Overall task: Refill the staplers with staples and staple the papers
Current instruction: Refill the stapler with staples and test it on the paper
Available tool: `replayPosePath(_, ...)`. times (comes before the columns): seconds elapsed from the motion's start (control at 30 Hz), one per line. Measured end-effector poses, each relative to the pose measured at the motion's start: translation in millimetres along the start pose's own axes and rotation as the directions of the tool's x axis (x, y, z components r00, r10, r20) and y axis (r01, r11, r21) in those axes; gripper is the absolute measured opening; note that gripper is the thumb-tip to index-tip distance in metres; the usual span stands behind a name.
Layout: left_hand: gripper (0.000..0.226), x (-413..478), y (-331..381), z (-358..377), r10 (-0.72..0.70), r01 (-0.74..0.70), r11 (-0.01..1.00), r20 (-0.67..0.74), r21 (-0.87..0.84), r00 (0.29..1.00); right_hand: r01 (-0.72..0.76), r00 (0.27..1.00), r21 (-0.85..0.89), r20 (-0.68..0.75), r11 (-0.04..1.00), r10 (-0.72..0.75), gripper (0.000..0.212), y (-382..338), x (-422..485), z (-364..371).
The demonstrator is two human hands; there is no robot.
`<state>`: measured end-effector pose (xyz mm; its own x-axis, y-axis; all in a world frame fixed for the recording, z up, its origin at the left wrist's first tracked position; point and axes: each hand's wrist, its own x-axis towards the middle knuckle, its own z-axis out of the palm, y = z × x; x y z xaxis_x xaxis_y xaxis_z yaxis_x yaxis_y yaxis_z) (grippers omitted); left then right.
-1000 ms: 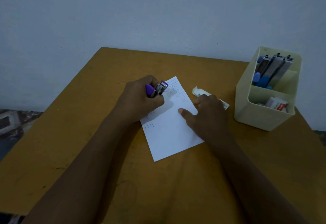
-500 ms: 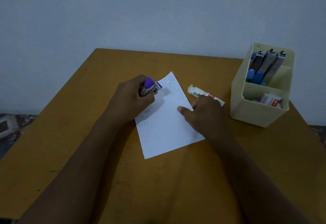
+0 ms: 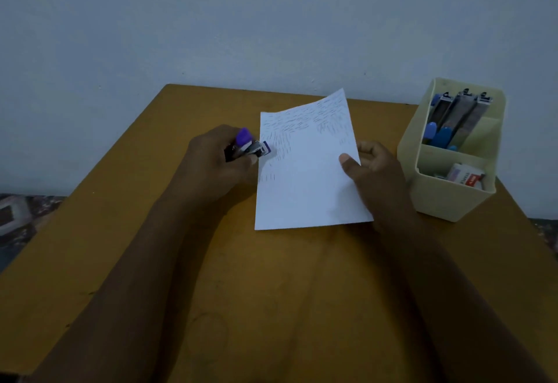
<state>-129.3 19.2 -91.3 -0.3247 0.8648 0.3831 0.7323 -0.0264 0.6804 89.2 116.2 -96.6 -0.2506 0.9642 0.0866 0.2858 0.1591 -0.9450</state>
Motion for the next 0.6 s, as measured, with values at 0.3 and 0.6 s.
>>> replayPosePath(0.3, 0.011, 4, -12, -13, -0.015, 0.017, 0.997, -0.027, 0.081, 1.0, 0.001, 0.999, 0.173, -0.053, 0.985, 0.008, 0.022, 0, 0, -3)
replayPosePath(0.6, 0.01, 2, -9, -10, 0.028, -0.029, 0.999, 0.051, 0.031, 0.998, 0.004, 1.0, 0.157, -0.011, 0.988, -0.002, 0.021, 4, 1, 1)
